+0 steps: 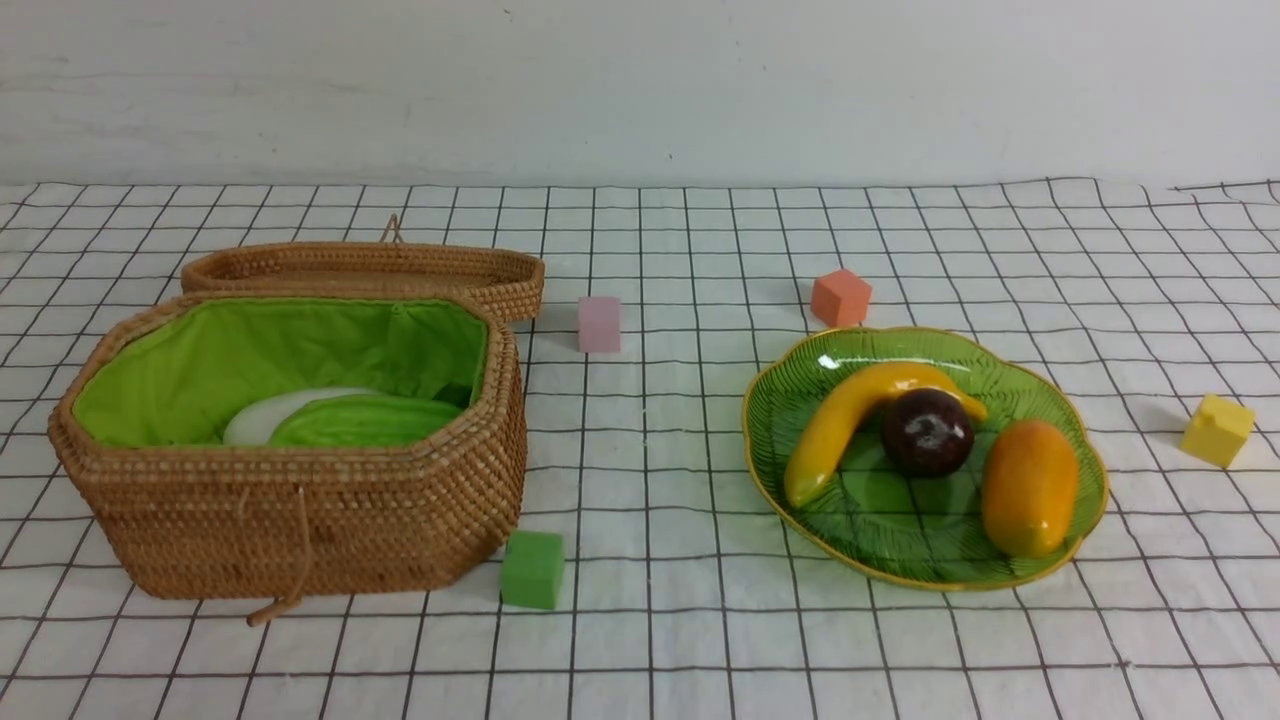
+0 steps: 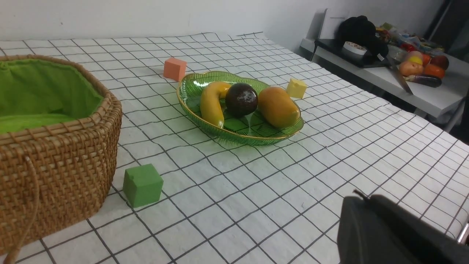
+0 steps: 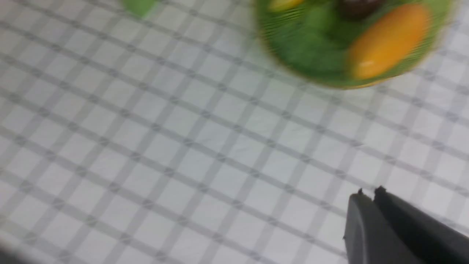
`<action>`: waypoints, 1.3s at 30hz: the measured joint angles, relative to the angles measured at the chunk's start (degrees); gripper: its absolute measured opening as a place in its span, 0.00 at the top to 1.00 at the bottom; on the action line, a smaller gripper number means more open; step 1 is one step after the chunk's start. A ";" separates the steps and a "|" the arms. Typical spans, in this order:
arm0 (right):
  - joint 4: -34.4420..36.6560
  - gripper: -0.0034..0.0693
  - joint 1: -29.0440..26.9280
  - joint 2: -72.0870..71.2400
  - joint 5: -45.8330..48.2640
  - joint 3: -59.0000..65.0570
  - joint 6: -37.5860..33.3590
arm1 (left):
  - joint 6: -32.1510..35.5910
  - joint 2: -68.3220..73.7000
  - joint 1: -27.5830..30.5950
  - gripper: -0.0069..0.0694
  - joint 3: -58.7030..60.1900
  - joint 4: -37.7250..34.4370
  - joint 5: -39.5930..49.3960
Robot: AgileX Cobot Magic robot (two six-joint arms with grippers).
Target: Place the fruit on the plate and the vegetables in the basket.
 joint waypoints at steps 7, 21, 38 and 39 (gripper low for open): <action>-23.71 0.86 -13.17 -10.60 -1.80 9.81 -11.71 | 0.00 0.00 0.00 0.88 0.00 0.00 0.00; -27.79 0.83 -13.66 -15.51 0.35 11.55 -11.71 | 0.00 0.00 0.00 0.87 0.00 0.00 0.00; 6.69 0.96 -22.51 -24.43 -40.62 37.74 -8.31 | 0.00 0.00 0.00 0.86 0.00 -0.04 0.00; 7.22 0.96 -24.32 -26.69 -45.65 42.87 -7.50 | 0.00 0.00 0.00 0.86 0.00 -0.04 0.00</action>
